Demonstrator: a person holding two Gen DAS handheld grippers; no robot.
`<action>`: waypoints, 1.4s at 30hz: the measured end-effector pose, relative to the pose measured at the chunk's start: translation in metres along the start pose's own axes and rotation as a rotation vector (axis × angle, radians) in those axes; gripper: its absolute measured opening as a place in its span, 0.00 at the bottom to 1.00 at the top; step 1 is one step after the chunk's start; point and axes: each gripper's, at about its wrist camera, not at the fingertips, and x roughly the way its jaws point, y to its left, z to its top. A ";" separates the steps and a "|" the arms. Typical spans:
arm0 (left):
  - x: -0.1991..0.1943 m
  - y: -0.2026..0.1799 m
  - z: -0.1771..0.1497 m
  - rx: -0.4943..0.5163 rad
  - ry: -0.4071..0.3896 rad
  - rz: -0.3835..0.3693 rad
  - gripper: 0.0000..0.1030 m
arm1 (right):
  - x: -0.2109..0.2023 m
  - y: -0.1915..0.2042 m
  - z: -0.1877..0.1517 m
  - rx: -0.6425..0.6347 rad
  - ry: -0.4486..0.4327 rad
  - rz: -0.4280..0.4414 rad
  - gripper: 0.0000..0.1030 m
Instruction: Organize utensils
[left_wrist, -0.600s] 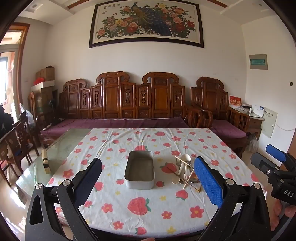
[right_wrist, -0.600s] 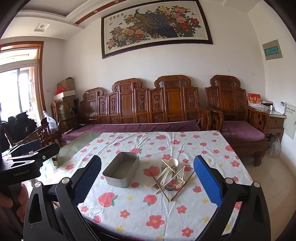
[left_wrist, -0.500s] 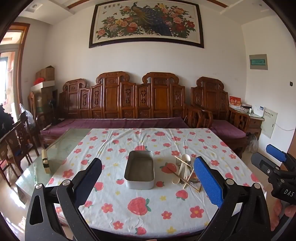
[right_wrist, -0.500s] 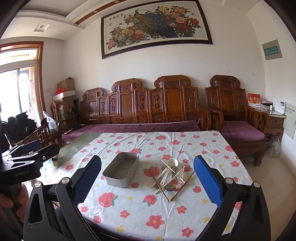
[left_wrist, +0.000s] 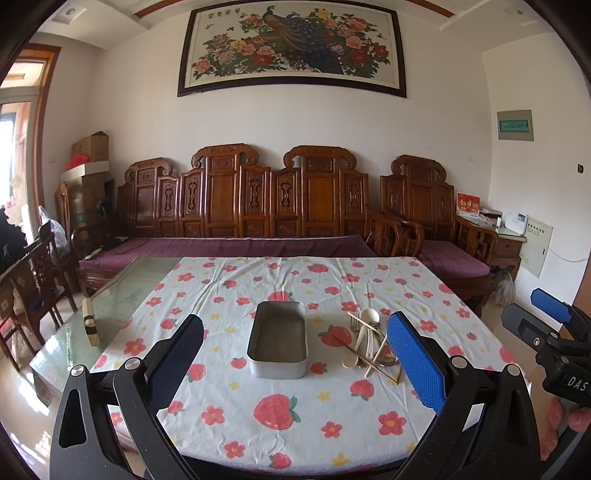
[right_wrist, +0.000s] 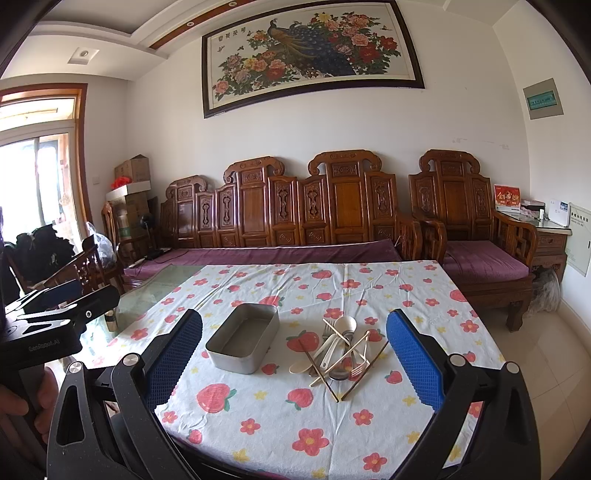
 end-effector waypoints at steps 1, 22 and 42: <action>0.001 -0.003 0.001 0.001 0.001 0.000 0.94 | 0.000 0.000 0.000 0.000 0.001 0.001 0.97; 0.003 -0.002 0.003 0.010 -0.001 0.002 0.94 | -0.001 0.001 0.001 -0.006 -0.002 -0.003 0.97; 0.003 -0.003 0.004 0.012 0.002 0.005 0.94 | -0.002 0.004 0.000 -0.010 -0.006 -0.007 0.97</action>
